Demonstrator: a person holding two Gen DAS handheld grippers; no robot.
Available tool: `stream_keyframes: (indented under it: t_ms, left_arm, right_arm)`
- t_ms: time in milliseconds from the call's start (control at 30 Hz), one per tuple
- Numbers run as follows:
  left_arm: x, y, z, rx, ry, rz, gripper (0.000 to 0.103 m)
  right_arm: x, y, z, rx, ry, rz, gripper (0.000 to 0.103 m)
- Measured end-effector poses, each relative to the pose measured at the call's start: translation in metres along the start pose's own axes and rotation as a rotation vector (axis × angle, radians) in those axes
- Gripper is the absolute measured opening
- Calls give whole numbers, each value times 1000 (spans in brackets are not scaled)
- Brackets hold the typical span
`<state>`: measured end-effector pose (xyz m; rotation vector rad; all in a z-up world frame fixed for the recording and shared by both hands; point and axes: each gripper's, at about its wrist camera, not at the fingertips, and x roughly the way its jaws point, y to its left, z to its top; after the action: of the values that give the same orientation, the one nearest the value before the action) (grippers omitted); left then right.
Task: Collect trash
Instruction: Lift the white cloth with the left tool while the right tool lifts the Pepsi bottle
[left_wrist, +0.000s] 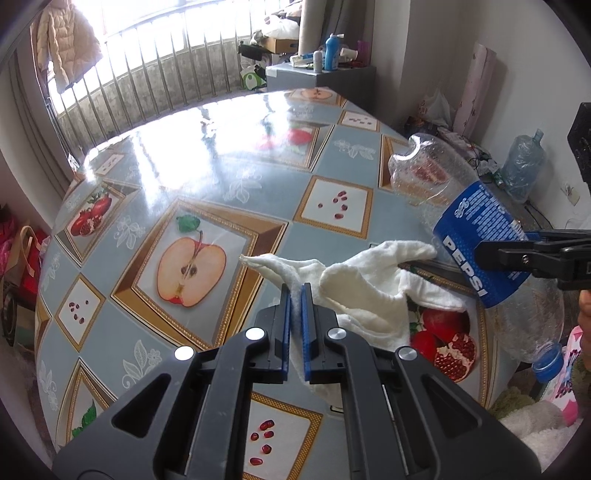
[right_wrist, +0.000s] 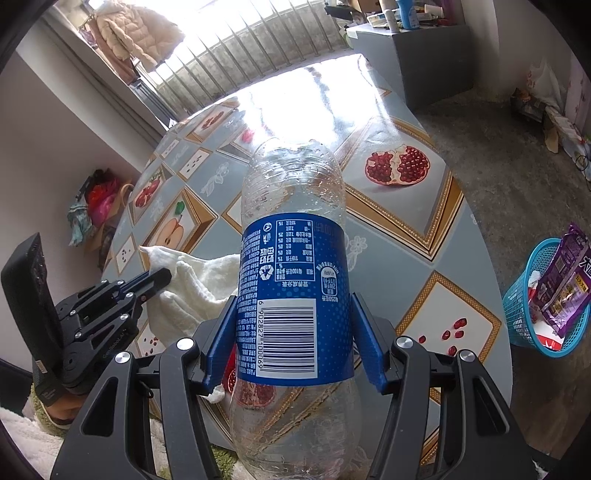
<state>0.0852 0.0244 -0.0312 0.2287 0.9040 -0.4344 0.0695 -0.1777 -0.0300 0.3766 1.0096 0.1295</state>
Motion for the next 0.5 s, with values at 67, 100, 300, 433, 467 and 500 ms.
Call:
stream_keyframes:
  t_ms: [67, 100, 300, 433, 467, 500]
  left_arm:
    - [-4, -1, 3, 4, -12, 1, 4]
    - [-5, -2, 4, 6, -18, 1, 4]
    - [-13, -11, 10, 34, -55, 8, 3]
    - [-20, -17, 14, 50, -79, 12, 3]
    - [-21, -18, 15, 54, -84, 13, 3]
    - [-23, -20, 15, 57, -90, 14, 3]
  right_arm:
    - [-2, 0, 0, -1, -5, 1, 58]
    - [-3, 0, 0, -1, -8, 1, 58]
    - [-14, -1, -1, -3, -35, 1, 58]
    - [-25, -5, -3, 4, -57, 1, 58]
    - [-27, -6, -4, 6, -64, 1, 58]
    - [-30, -6, -5, 7, -70, 2, 58]
